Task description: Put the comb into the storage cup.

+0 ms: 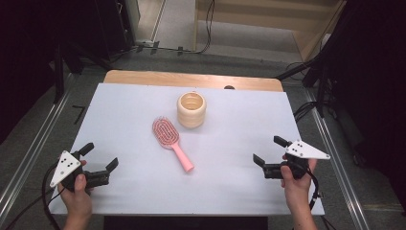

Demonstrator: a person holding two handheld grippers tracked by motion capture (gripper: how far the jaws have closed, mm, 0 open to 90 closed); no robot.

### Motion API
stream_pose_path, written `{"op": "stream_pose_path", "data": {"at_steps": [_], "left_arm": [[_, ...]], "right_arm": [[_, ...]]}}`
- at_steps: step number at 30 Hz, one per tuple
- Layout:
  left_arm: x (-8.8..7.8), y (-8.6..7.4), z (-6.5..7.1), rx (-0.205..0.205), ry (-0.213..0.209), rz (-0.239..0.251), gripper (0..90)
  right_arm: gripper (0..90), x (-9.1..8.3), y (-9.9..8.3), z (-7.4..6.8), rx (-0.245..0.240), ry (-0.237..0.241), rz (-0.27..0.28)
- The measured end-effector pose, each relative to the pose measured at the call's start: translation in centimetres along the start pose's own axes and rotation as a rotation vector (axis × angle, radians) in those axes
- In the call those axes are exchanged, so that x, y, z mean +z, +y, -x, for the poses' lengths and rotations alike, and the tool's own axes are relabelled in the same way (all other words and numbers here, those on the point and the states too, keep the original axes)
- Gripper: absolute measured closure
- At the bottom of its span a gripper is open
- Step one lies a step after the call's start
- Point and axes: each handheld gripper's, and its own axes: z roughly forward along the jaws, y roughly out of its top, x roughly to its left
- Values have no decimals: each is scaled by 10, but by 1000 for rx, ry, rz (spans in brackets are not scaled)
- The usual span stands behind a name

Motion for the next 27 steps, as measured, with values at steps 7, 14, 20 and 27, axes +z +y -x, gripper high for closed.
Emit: {"op": "stream_pose_path", "data": {"at_steps": [7, 14, 20, 27], "left_arm": [[0, 0, 0, 1, 1, 0, 0], [0, 0, 0, 0, -1, 1, 0], [0, 0, 0, 3, -5, 1, 0], [0, 0, 0, 1, -6, 2, 0]], "right_arm": [[0, 8, 15, -5, -16, 20, -12], [0, 18, 30, -12, -29, 58, -16], [0, 29, 39, -20, -40, 80, -35], [0, 48, 52, -32, -53, 105, -72]]}}
